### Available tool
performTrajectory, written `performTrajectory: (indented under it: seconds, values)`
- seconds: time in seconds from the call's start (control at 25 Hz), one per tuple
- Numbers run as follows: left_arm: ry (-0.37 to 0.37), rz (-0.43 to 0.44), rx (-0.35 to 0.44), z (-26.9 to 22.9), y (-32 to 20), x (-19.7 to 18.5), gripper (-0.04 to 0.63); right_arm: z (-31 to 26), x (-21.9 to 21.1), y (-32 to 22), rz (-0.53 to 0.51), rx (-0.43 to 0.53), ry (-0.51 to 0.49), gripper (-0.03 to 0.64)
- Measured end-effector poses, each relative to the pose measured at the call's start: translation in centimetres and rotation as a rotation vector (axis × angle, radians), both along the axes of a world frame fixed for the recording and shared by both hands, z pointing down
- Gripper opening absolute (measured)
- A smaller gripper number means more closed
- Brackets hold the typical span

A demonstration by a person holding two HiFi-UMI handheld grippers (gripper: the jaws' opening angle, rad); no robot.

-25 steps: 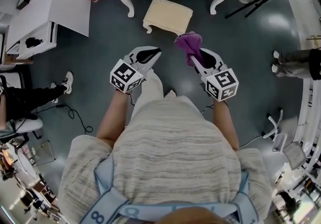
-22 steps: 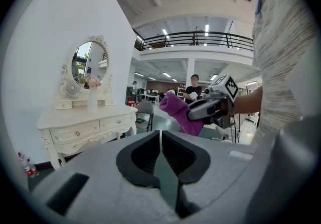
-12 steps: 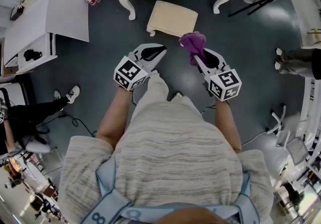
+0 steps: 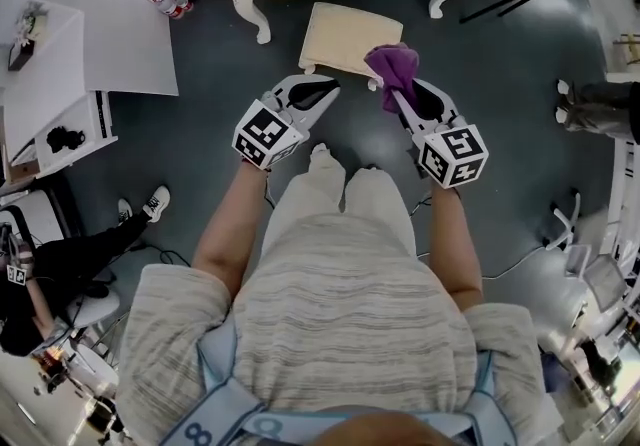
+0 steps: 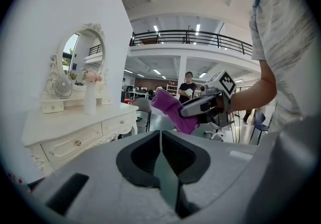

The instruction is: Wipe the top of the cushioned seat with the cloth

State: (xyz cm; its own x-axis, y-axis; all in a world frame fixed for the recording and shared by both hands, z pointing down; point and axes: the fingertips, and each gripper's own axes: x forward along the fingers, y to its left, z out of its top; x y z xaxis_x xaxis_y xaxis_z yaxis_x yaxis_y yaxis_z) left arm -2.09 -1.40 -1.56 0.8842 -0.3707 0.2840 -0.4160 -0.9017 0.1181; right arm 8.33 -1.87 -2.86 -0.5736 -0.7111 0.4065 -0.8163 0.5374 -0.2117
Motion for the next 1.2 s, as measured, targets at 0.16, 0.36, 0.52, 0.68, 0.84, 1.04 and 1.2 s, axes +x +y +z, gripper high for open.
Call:
performTrajectory:
  seconds: [0.16, 0.36, 0.52, 0.68, 0.84, 1.04, 1.2]
  values:
    - [-0.004, 0.001, -0.004, 1.1, -1.6, 0.2, 0.026, 0.9, 0.0, -1.8, 0.017, -0.002, 0.001, 0.106]
    - [-0.012, -0.021, -0.019, 2.5, -3.2, 0.9, 0.026, 2.4, 1.0, -3.7, 0.044, -0.02, -0.004, 0.106]
    - [-0.021, -0.049, -0.035, 4.5, -4.6, 1.6, 0.026, 4.5, 2.2, -5.2, 0.053, -0.036, -0.012, 0.106]
    - [-0.02, -0.069, -0.049, 6.7, -5.7, 2.2, 0.026, 6.8, 3.2, -6.5, 0.056, -0.046, -0.006, 0.106]
    - [-0.017, -0.079, -0.049, 9.1, -7.1, 2.6, 0.026, 9.5, 4.2, -8.0, 0.08, -0.056, -0.01, 0.106]
    - [-0.011, -0.089, -0.048, 12.8, -8.9, 3.0, 0.026, 14.2, 5.1, -9.8, 0.1, -0.07, -0.005, 0.106]
    - [-0.004, -0.09, -0.05, 16.4, -10.3, 3.7, 0.026, 18.0, 5.9, -11.3, 0.119, -0.077, 0.004, 0.106]
